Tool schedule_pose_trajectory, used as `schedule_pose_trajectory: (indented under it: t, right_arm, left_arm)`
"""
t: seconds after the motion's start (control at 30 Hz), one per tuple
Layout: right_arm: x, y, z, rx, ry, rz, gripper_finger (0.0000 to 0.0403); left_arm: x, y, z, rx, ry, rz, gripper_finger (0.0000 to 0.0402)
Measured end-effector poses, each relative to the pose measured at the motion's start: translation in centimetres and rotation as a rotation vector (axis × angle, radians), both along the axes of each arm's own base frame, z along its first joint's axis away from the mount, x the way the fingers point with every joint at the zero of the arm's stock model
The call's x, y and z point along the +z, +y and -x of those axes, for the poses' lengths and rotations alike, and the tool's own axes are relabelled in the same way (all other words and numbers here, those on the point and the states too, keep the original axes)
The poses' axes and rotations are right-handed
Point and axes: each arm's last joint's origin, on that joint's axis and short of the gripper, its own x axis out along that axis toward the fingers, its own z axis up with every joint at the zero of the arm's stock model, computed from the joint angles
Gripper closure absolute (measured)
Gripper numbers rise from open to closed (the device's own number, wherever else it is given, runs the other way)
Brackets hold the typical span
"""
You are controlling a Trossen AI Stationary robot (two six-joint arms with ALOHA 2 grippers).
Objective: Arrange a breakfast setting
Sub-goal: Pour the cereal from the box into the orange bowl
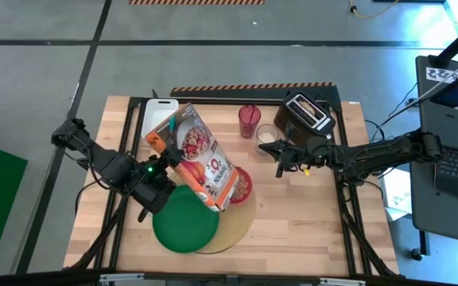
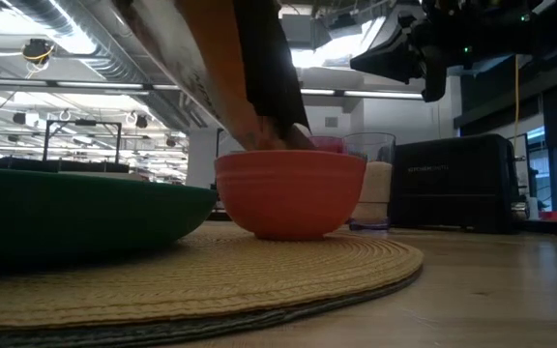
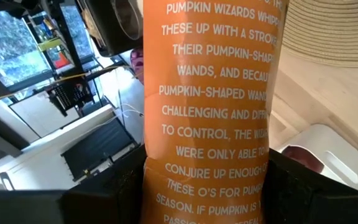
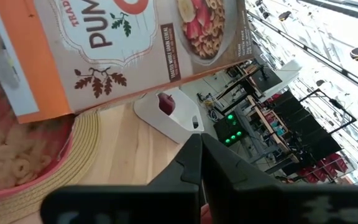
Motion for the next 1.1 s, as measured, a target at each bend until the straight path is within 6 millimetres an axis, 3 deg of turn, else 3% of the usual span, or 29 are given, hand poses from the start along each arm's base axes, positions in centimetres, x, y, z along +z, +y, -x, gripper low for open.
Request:
schedule_pose_trajectory:
  t: [0.43,1.1]
  right_arm:
    - [0.0,0.0,0.0,0.0,0.002,0.0,0.0397]
    - [0.0,0.0,0.0,0.0,0.003,0.0,0.0397]
  left_arm:
    - [-0.2,-0.2,0.5,0.042,0.003,0.074,0.0171]
    - [0.1,-0.8,1.1,0.007,-0.036,0.04,0.0171]
